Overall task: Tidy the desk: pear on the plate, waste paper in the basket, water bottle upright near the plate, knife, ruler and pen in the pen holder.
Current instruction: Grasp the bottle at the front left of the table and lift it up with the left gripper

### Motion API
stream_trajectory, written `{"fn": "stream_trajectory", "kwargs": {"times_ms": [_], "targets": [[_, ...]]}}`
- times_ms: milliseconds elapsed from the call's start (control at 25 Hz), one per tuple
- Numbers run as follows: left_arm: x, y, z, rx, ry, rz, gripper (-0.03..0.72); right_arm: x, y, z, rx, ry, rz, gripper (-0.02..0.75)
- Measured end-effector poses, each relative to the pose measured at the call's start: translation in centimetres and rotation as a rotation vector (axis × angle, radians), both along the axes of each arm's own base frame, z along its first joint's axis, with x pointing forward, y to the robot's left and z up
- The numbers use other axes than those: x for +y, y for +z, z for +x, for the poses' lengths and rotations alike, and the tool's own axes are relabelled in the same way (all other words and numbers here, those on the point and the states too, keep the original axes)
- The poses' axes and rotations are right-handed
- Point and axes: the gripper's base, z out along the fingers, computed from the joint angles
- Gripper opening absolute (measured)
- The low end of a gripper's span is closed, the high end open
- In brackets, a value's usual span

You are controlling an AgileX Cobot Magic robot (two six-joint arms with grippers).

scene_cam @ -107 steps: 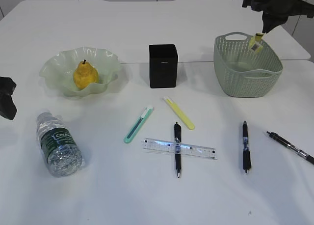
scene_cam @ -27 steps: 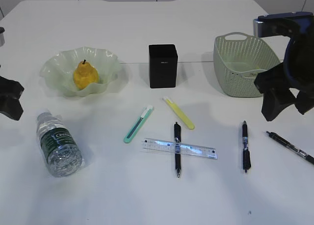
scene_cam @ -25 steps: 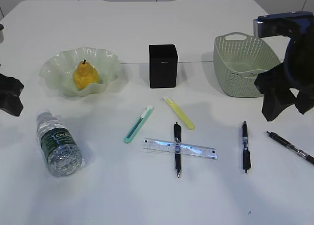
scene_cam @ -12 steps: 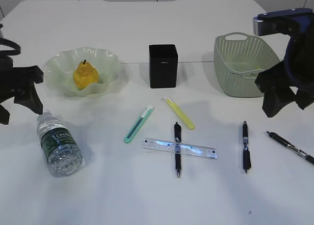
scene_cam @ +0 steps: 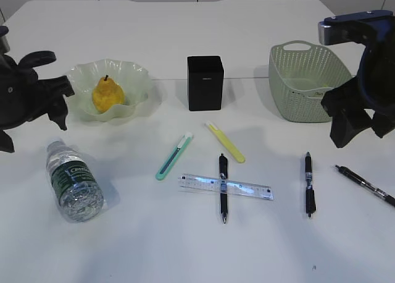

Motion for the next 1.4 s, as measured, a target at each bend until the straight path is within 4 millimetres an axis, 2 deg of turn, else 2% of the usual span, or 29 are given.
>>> {"fn": "stream_trajectory", "kwargs": {"times_ms": [360,520,720,840,1120,1400], "targets": [[-0.8,-3.6,1.3,0.104,0.016,-0.085,0.587,0.0,0.0,0.0,0.000,0.001,0.000,0.494],[0.3,-4.8,2.0,0.153,0.036,-0.101,0.584,0.0,0.0,0.0,0.000,0.001,0.000,0.494],[1.9,-5.1,2.6,0.159,0.016,-0.097,0.584,0.0,0.0,0.1,-0.009,0.001,0.003,0.494],[1.7,-5.4,2.9,0.144,-0.028,-0.094,0.583,0.0,0.0,0.1,-0.016,0.003,0.004,0.494],[1.4,-7.7,3.5,0.183,-0.064,-0.079,0.584,0.1,0.0,0.2,-0.020,0.004,0.005,0.494],[1.5,-8.1,4.0,0.151,-0.063,-0.088,0.583,0.1,0.0,0.2,-0.021,0.004,0.006,0.494]]}}
